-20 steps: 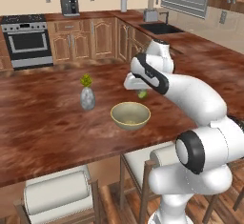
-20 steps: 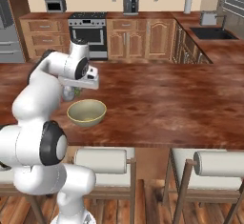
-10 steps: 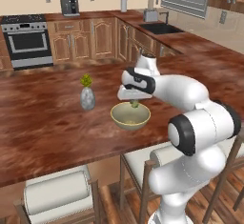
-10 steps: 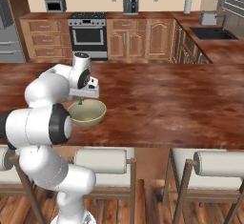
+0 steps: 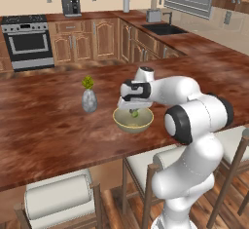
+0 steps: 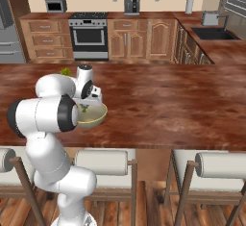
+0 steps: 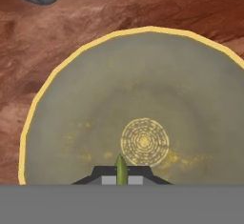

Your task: There is a bowl on the dining counter. Grab a lemon wedge from the fridge and place it in the bowl. Then get the liquor bottle and glass cup from the cabinet and place them next to the bowl.

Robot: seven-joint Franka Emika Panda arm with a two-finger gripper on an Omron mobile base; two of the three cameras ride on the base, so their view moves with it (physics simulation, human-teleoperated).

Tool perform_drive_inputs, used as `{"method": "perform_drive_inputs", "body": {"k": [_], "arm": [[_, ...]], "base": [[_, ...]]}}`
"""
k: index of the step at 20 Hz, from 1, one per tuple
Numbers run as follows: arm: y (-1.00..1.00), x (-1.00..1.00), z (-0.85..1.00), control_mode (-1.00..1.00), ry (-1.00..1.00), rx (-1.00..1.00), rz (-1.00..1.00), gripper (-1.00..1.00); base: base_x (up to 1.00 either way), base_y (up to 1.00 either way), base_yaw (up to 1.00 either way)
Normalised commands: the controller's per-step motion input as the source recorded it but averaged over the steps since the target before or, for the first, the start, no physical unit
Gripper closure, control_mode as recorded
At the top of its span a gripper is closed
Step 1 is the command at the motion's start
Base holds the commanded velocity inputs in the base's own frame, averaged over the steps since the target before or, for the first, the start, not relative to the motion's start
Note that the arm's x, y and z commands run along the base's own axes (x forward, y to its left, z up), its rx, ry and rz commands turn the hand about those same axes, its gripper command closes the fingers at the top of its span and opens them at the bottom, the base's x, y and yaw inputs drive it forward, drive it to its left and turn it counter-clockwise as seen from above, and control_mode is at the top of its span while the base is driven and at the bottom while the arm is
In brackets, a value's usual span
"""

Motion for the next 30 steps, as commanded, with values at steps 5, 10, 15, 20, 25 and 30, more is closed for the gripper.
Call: {"method": "perform_drive_inputs", "body": {"k": [5, 10, 15, 20, 25, 30], "arm": [[0.0, 0.51, -0.31, -1.0, 0.0, 0.0, 0.0, 1.0], [0.0, 0.42, -0.29, -1.0, 0.0, 0.0, 0.0, 1.0], [0.0, 0.38, -0.25, -1.0, 0.0, 0.0, 0.0, 1.0], [0.01, 0.22, -0.25, -1.0, 0.0, 0.0, 0.0, 1.0], [0.12, -0.07, -0.16, -1.0, 0.0, -0.01, 0.0, -1.0], [0.01, -0.22, -0.01, -1.0, 0.0, 0.0, 0.0, -1.0]], "base": [[0.0, 0.0, 0.0], [0.0, 0.0, 0.0], [0.0, 0.0, 0.0], [0.0, 0.0, 0.0], [0.0, 0.0, 0.0], [0.0, 0.0, 0.0]]}}
